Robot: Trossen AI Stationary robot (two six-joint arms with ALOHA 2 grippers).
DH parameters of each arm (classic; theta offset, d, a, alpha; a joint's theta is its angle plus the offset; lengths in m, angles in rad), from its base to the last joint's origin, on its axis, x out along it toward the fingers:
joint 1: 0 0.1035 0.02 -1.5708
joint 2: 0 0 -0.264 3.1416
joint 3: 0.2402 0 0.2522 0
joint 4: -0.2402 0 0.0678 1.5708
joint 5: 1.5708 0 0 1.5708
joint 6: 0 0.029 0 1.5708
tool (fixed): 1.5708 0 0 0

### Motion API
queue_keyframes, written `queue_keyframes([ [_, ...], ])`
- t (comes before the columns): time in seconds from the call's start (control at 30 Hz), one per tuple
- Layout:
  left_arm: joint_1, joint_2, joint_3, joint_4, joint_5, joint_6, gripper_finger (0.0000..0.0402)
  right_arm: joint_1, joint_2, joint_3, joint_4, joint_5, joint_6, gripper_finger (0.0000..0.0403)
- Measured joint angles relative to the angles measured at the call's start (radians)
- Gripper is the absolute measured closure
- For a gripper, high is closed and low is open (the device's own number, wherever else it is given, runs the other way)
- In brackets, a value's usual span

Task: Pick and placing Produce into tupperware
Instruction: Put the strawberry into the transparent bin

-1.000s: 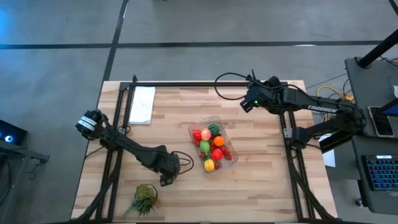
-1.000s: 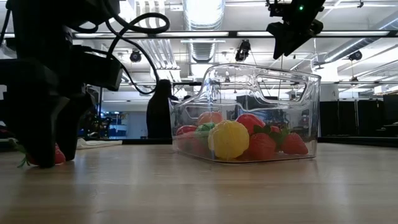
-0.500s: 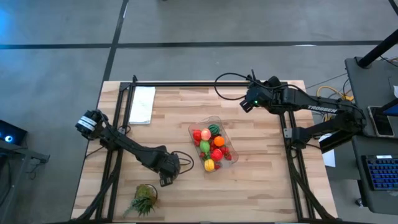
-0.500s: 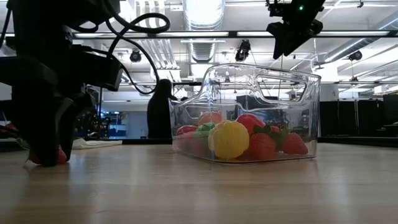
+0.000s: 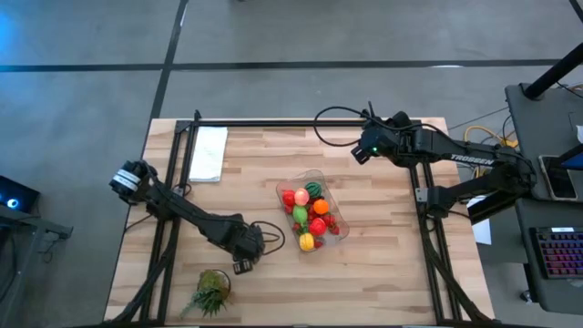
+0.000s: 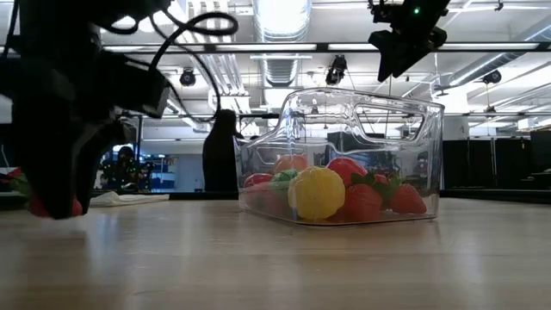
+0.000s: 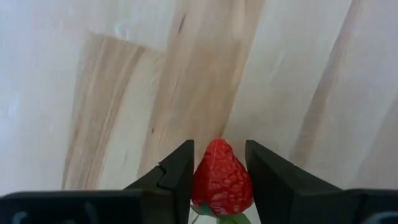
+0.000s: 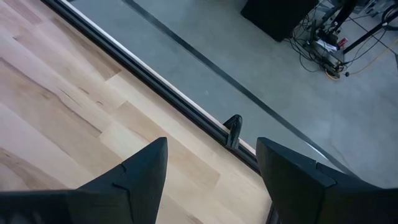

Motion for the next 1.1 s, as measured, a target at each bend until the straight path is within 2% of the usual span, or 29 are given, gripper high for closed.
queue_keyframes([
  [0.13,0.018,-0.026,0.040,-0.052,-0.041,0.000,0.0292,0.000,0.000,0.000,0.024,0.000,-0.002,0.0165],
  [0.27,0.053,-0.055,0.119,-0.115,-0.163,0.004,0.0293,-0.001,0.000,0.000,0.060,-0.002,-0.014,0.0165],
  [0.43,0.122,-0.106,0.211,-0.117,-0.332,0.010,0.0293,-0.004,0.000,0.000,0.096,-0.033,-0.015,0.0165],
  [0.53,0.175,-0.135,0.247,-0.089,-0.355,0.070,0.0289,-0.004,0.000,0.000,0.099,-0.052,-0.015,0.0165],
  [0.6,0.213,-0.140,0.269,-0.021,-0.336,0.149,0.0284,-0.004,0.000,0.000,0.099,-0.053,-0.015,0.0165],
  [0.77,0.286,-0.127,0.295,0.266,-0.153,0.426,0.0280,-0.004,0.000,0.000,0.097,-0.053,-0.015,0.0165],
  [0.83,0.306,-0.105,0.301,0.309,-0.129,0.501,0.0279,-0.004,0.000,0.000,0.090,-0.053,-0.015,0.0165],
  [0.9,0.328,-0.077,0.306,0.311,-0.086,0.531,0.0279,-0.004,0.000,0.000,0.084,-0.054,-0.011,0.0165],
  [1.0,0.368,-0.040,0.304,0.331,0.037,0.525,0.0278,-0.004,0.000,0.000,0.082,-0.056,-0.010,0.0165],
  [1.1,0.390,-0.027,0.304,0.409,0.080,0.537,0.0278,-0.004,0.000,0.000,0.078,-0.056,-0.007,0.0165],
])
